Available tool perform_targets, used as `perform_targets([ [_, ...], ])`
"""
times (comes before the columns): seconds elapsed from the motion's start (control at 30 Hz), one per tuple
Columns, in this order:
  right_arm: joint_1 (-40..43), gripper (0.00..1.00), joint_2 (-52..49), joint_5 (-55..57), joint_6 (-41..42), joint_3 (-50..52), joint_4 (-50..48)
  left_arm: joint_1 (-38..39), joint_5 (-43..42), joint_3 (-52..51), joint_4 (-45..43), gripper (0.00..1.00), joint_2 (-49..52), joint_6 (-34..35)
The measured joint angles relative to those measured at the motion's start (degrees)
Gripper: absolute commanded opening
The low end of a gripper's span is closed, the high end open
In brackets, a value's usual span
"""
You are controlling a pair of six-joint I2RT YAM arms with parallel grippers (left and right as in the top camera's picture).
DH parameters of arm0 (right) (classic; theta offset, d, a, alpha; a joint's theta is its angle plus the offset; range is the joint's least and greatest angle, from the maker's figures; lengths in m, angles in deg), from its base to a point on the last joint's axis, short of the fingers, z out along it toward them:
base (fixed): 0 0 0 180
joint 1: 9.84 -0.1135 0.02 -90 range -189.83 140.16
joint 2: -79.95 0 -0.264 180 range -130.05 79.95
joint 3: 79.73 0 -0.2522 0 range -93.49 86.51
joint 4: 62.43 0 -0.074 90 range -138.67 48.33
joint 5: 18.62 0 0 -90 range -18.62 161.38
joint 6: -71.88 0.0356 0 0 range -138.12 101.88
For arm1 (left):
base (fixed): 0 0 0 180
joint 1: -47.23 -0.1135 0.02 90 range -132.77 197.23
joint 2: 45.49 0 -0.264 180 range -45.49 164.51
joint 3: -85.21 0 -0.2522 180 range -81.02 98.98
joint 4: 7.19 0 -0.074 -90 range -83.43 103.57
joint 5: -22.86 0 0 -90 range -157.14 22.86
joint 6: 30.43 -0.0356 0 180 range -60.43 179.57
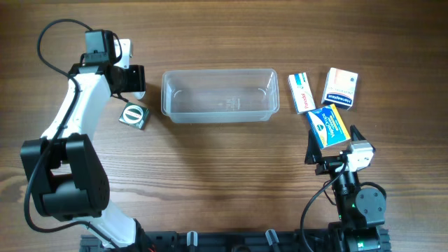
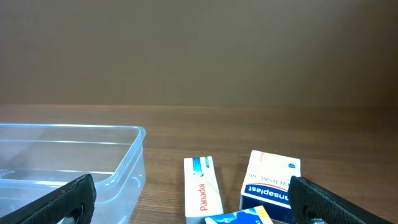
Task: Pack container
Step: 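Close the left gripper around the white spray bottle and lift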
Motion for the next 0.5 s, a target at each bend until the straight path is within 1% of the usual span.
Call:
perform_targets([
  [0.1,0.00,1.00,0.00,0.00,0.00,0.00,0.00,0.00,0.00,0.00,-0.02,0.73,0.22,0.00],
  [0.2,0.00,1.00,0.00,0.00,0.00,0.00,0.00,0.00,0.00,0.00,-0.31,0.66,1.25,0.02],
  [0.37,0.00,1.00,0.00,0.00,0.00,0.00,0.00,0.00,0.00,0.00,-0.70,0.62,1.79,-0.02],
  [0.5,0.00,1.00,0.00,0.00,0.00,0.00,0.00,-0.02,0.00,0.00,-0.72,0.55,1.79,0.00],
])
